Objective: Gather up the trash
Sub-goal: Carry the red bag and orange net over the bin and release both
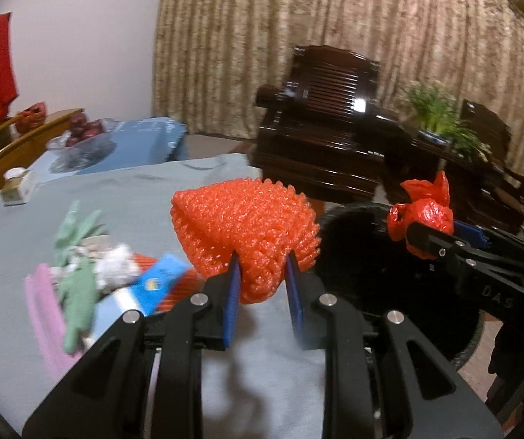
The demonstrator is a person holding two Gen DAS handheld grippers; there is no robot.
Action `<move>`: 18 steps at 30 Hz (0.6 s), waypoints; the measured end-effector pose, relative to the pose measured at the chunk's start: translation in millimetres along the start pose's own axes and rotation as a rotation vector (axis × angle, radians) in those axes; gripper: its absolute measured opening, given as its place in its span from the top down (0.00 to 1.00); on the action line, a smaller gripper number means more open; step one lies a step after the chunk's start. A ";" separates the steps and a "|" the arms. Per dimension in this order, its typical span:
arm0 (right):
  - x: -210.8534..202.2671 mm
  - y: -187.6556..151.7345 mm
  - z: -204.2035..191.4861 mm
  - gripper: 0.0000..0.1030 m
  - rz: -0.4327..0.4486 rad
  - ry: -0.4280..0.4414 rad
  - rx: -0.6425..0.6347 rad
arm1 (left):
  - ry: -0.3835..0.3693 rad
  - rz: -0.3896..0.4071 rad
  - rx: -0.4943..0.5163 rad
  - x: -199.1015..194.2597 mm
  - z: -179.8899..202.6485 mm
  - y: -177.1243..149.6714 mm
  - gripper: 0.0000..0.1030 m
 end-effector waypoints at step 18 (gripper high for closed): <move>-10.1 -47.6 85.3 0.53 -0.074 -0.160 0.108 | -0.199 -0.155 0.123 65.8 94.7 -28.8 0.72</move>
Point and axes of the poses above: each gripper's, at about its wrist camera, not at the fingertips, and x roughly the way its jaws point, z to its right, y to its top, the point moved 1 cm from there along x, roughly the way its jaws point, and after that the axes turned 8 degrees about -x, right-handed, at the moved point
